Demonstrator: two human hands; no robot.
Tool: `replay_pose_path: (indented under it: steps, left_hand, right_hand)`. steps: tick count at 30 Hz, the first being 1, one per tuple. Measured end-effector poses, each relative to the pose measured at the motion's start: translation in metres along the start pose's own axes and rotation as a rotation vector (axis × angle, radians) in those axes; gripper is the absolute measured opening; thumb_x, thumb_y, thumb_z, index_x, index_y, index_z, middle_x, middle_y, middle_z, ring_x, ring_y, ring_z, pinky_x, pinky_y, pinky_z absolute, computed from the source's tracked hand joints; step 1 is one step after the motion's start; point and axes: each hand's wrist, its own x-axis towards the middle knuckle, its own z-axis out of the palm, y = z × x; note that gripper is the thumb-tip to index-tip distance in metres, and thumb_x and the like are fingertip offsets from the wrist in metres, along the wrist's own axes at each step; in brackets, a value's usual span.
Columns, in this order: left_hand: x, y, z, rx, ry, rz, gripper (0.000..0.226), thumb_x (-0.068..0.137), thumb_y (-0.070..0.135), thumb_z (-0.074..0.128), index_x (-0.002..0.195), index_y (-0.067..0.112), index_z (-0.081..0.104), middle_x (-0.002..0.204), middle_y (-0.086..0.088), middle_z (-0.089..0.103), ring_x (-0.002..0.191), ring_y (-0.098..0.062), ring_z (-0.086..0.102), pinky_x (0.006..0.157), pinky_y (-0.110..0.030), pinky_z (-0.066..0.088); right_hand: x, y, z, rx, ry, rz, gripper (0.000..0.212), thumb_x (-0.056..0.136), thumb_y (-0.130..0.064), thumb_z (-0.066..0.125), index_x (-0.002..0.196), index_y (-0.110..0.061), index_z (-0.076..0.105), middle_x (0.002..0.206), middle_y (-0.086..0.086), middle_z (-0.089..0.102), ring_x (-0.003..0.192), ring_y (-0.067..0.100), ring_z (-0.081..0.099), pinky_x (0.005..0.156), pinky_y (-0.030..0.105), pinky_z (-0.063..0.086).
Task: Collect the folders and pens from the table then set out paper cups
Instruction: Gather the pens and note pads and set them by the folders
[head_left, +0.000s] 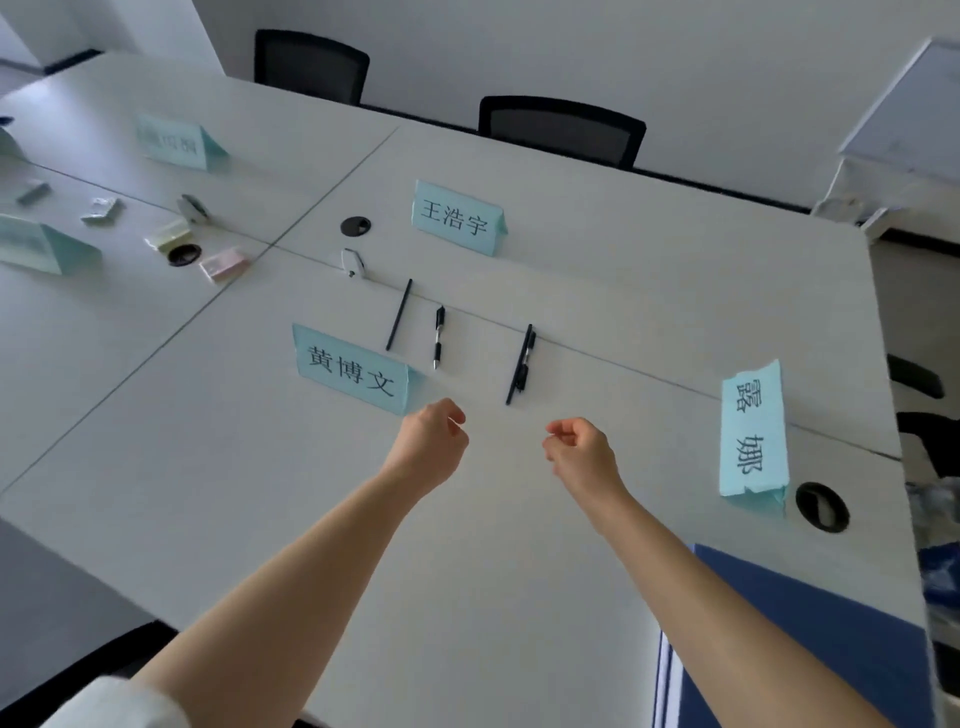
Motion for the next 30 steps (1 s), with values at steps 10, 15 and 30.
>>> replay_pose_path:
  steps: [10,15,30]
  left_hand:
    - [0.148,0.020,0.031,0.342,0.066,-0.105,0.027,0.088,-0.002,0.045,0.111,0.007,0.055,0.117,-0.010,0.055,0.107,-0.029,0.052,0.070,-0.034,0.039]
    - [0.213,0.020,0.037,0.415,0.114,-0.169,0.036,0.090,-0.002,0.050,0.125,0.004,0.046,0.130,-0.013,0.046,0.122,-0.030,0.042,0.081,-0.035,0.044]
    - [0.293,-0.012,0.042,0.347,0.141,-0.277,0.033,0.093,0.002,0.046,0.125,-0.002,0.042,0.132,-0.021,0.046,0.124,-0.038,0.046,0.097,-0.041,0.041]
  right_hand:
    - [0.163,-0.033,0.019,0.244,0.040,0.249,0.008,0.084,-0.006,0.054,0.081,-0.011,0.059,0.069,0.008,0.062,0.069,0.024,0.062,0.070,0.038,0.056]
    - [0.210,-0.034,0.037,-0.015,0.080,0.217,0.027,0.077,-0.012,0.060,0.058,-0.021,0.044,0.064,0.009,0.053,0.062,0.024,0.055,0.079,0.053,0.056]
    - [0.250,-0.036,0.070,-0.639,0.132,0.104,0.015,0.086,-0.025,0.055,0.091,-0.011,0.058,0.092,0.006,0.066,0.081,0.031,0.061,0.064,0.029,0.040]
